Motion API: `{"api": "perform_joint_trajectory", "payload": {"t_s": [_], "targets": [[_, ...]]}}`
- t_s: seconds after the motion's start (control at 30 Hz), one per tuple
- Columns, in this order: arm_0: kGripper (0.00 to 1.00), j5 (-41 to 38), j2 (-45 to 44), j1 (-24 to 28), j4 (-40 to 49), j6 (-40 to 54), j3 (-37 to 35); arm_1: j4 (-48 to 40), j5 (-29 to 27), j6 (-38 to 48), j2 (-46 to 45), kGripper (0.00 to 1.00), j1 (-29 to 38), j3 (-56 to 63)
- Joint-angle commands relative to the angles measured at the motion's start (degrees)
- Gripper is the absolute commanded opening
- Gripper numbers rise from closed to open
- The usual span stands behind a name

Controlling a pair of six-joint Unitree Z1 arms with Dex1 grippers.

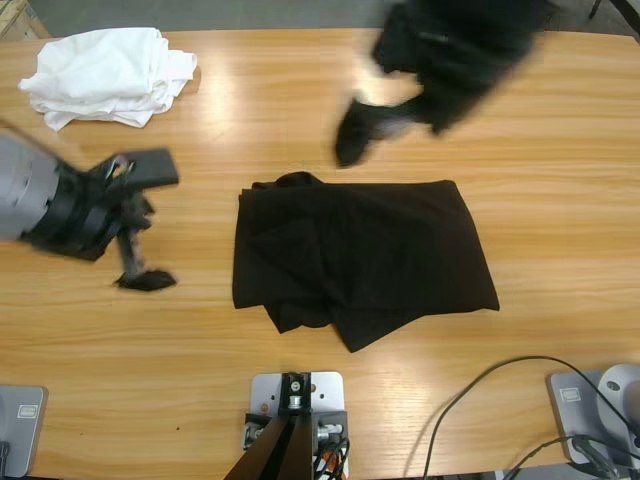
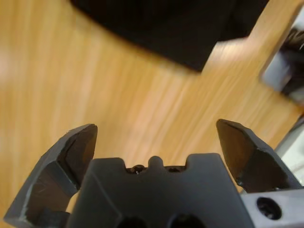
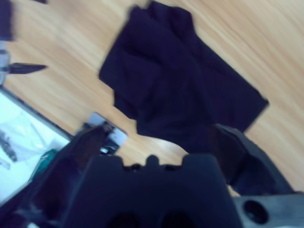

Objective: Fold clothes

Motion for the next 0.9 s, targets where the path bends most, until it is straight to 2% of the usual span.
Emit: {"api": "perform_joint_trajectory", "payload": {"t_s": [0.03,0.07,0.13,0.17,0.2,0.23,0.3,0.37,0.47,0.57,0.6,0.63,0.67,0.9], "targets": [[0.759,-1.11,13.17,-0.16,8.71,-14.59,-19.12,-9.29,3.18,2.06,-24.64,0.942,-11.27,30.31],[0.759,-1.11,14.47,-0.24,9.08,-16.80,-20.68,-10.38,3.18,3.43,-26.17,0.918,-12.04,33.14],[0.757,-1.19,16.97,-0.51,10.74,-23.46,-23.48,-13.00,3.48,6.65,-28.38,0.787,-12.97,38.32],[0.756,-1.51,18.18,-0.63,11.58,-29.28,-24.90,-13.94,3.48,7.68,-29.30,0.573,-13.11,40.38],[0.752,-3.80,19.43,-0.68,12.04,-35.70,-26.36,-14.91,3.01,8.53,-30.60,0.417,-13.11,42.40],[0.745,-7.80,20.82,-0.72,12.25,-42.48,-27.85,-15.46,2.04,9.13,-31.86,0.395,-13.11,44.09],[0.622,-18.84,24.12,-1.02,13.43,-55.76,-31.62,-16.26,2.67,12.61,-32.99,0.324,-13.82,46.80],[0.455,-26.03,27.11,-2.65,13.58,-59.17,-35.15,-18.64,6.17,13.71,-34.41,0.315,-15.17,49.03],[0.442,-25.91,31.03,-6.29,13.55,-65.32,-40.95,-20.50,7.59,13.63,-34.39,0.324,-15.38,51.08],[0.459,-21.46,34.76,-7.86,13.62,-71.80,-44.31,-20.69,7.77,13.64,-34.46,0.333,-15.38,51.44],[0.407,-19.92,35.92,-8.14,13.64,-73.16,-45.01,-20.69,7.80,13.63,-34.48,0.333,-15.40,51.44],[0.151,-19.05,37.20,-8.24,13.67,-73.46,-45.87,-20.69,7.88,13.63,-34.48,0.333,-15.40,51.51],[0.000,-18.12,38.26,-8.24,13.72,-73.42,-46.70,-20.69,7.95,13.63,-34.50,0.333,-15.40,51.68],[0.000,-11.37,41.12,-8.33,15.92,-73.79,-47.17,-22.22,8.44,13.63,-33.85,0.333,-15.40,53.67]]}}
